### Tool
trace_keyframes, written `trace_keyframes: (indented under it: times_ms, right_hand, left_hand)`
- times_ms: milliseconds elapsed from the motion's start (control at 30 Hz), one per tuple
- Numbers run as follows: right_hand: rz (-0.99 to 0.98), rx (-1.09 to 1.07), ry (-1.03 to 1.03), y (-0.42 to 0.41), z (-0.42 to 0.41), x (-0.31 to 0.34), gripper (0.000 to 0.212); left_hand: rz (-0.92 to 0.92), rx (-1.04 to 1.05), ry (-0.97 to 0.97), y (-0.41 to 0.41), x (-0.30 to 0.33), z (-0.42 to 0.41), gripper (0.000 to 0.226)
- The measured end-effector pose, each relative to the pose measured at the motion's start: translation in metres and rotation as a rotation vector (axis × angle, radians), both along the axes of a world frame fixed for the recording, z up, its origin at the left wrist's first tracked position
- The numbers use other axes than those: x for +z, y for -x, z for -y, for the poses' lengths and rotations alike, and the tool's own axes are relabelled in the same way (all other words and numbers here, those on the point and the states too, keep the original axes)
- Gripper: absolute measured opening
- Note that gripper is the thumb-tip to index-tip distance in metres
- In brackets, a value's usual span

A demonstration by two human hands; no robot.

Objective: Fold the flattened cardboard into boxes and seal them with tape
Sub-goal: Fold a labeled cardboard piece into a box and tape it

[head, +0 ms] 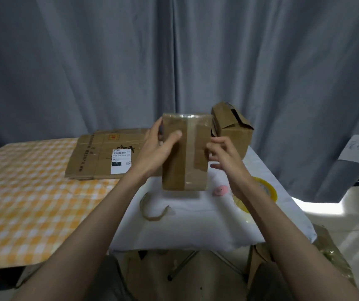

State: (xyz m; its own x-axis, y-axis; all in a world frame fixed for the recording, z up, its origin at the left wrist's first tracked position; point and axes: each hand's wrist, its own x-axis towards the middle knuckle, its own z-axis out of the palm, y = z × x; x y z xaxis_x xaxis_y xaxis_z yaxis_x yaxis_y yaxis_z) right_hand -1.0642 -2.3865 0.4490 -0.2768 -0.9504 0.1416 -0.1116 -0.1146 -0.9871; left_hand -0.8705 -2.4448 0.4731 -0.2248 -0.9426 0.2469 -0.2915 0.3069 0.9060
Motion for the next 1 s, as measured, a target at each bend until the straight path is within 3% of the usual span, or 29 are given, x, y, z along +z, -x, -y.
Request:
trace_keyframes:
  times_ms: [100, 133, 200, 267, 367, 467, 600, 700, 800, 1000]
  right_hand:
    - [0.108, 0.018, -0.136, 0.002, -0.004, -0.002, 0.058]
    - [0.117, 0.017, -0.163, 0.002, -0.005, -0.006, 0.061]
    - [0.102, 0.012, -0.159, 0.003, -0.004, -0.021, 0.047]
    - [0.089, 0.016, -0.146, 0.005, -0.005, -0.039, 0.035]
    - [0.006, 0.068, -0.141, 0.007, -0.013, -0.060, 0.039]
    - [-0.124, 0.108, -0.206, 0.009, -0.019, -0.080, 0.043]
    - [-0.221, 0.156, -0.300, 0.015, -0.020, -0.089, 0.041]
    - [-0.190, 0.146, -0.192, 0.015, -0.018, -0.077, 0.050]
    - [-0.101, 0.100, -0.087, 0.012, -0.013, -0.056, 0.046]
    - [-0.189, -0.026, -0.170, 0.000, -0.001, -0.038, 0.034]
  left_hand:
    - [-0.043, -0.009, -0.066, 0.005, -0.003, -0.011, 0.064]
    - [-0.013, 0.002, -0.037, 0.006, -0.009, -0.014, 0.051]
    - [-0.010, -0.015, -0.008, 0.008, -0.024, -0.020, 0.036]
    - [-0.017, -0.099, -0.031, 0.005, -0.047, -0.023, 0.043]
    - [0.064, -0.145, -0.070, -0.005, -0.082, -0.024, 0.071]
    - [0.168, -0.134, -0.117, -0.012, -0.108, -0.024, 0.078]
    - [0.079, -0.112, -0.161, -0.018, -0.117, -0.022, 0.089]
    - [0.001, -0.084, -0.043, -0.015, -0.103, -0.020, 0.080]
    - [0.069, -0.060, 0.134, -0.012, -0.089, -0.013, 0.062]
    - [0.261, -0.042, 0.300, -0.009, -0.079, -0.003, 0.039]
